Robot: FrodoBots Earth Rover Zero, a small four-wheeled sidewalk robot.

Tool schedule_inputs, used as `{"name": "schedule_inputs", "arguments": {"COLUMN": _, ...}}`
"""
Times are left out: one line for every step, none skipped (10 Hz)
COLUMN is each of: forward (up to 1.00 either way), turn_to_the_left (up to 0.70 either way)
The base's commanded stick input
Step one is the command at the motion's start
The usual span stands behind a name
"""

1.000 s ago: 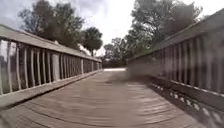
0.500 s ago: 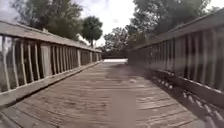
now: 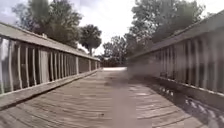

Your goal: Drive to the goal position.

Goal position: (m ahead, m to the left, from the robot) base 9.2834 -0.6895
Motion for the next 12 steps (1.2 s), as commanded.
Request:
{"name": "schedule_inputs", "arguments": {"forward": 0.70, "turn_to_the_left": 0.00}}
{"name": "schedule_inputs", "arguments": {"forward": 0.70, "turn_to_the_left": 0.00}}
{"name": "schedule_inputs", "arguments": {"forward": 0.70, "turn_to_the_left": 0.00}}
{"name": "schedule_inputs", "arguments": {"forward": 0.70, "turn_to_the_left": 0.00}}
{"name": "schedule_inputs", "arguments": {"forward": 0.70, "turn_to_the_left": 0.00}}
{"name": "schedule_inputs", "arguments": {"forward": 0.70, "turn_to_the_left": 0.00}}
{"name": "schedule_inputs", "arguments": {"forward": 0.70, "turn_to_the_left": 0.00}}
{"name": "schedule_inputs", "arguments": {"forward": 0.70, "turn_to_the_left": 0.00}}
{"name": "schedule_inputs", "arguments": {"forward": 0.70, "turn_to_the_left": 0.00}}
{"name": "schedule_inputs", "arguments": {"forward": 0.70, "turn_to_the_left": 0.00}}
{"name": "schedule_inputs", "arguments": {"forward": 0.70, "turn_to_the_left": 0.00}}
{"name": "schedule_inputs", "arguments": {"forward": 0.70, "turn_to_the_left": -0.02}}
